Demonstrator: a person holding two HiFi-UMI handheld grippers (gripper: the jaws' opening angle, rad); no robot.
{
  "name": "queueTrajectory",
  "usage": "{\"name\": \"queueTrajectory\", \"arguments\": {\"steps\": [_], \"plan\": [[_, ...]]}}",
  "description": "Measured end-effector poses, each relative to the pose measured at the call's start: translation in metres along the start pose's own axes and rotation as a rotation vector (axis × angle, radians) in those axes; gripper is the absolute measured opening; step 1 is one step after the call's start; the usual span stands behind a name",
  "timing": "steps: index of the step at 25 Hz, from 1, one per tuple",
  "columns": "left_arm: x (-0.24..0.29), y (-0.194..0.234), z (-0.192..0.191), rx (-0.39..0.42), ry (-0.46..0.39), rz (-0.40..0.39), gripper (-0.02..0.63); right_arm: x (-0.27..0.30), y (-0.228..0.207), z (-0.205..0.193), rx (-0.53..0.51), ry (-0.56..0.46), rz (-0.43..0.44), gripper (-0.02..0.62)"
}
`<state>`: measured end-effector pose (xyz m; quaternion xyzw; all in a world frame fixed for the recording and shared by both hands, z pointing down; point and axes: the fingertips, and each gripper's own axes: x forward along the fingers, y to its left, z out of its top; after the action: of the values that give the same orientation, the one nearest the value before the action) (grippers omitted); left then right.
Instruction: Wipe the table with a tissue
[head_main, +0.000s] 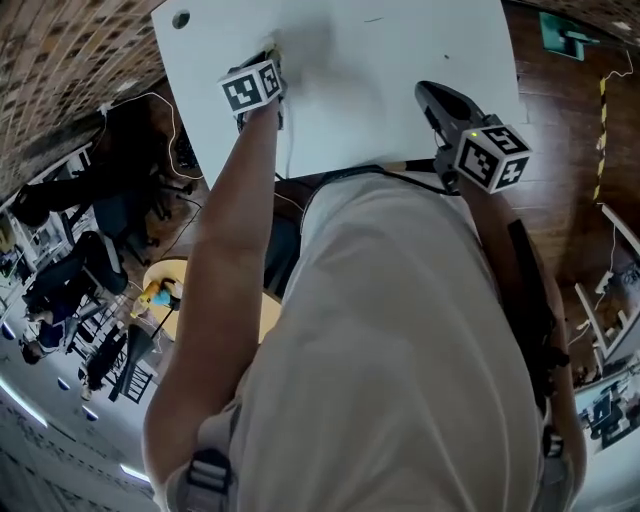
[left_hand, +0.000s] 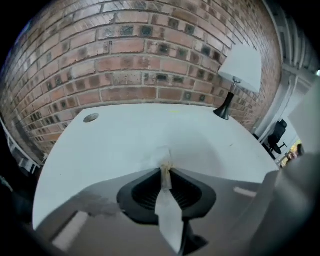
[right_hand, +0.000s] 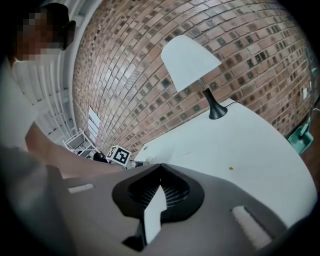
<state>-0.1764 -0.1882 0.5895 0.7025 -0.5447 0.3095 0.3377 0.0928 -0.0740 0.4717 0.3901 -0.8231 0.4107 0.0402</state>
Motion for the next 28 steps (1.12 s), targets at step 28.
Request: {"name": "queueTrajectory", "arguments": {"steps": [28], "plan": [[0.006,-0.107,-0.037,0.276,0.119,-0.181,0.058,0.010,-0.003,0.010,0.004,-0.017,0.022,0.008]]}}
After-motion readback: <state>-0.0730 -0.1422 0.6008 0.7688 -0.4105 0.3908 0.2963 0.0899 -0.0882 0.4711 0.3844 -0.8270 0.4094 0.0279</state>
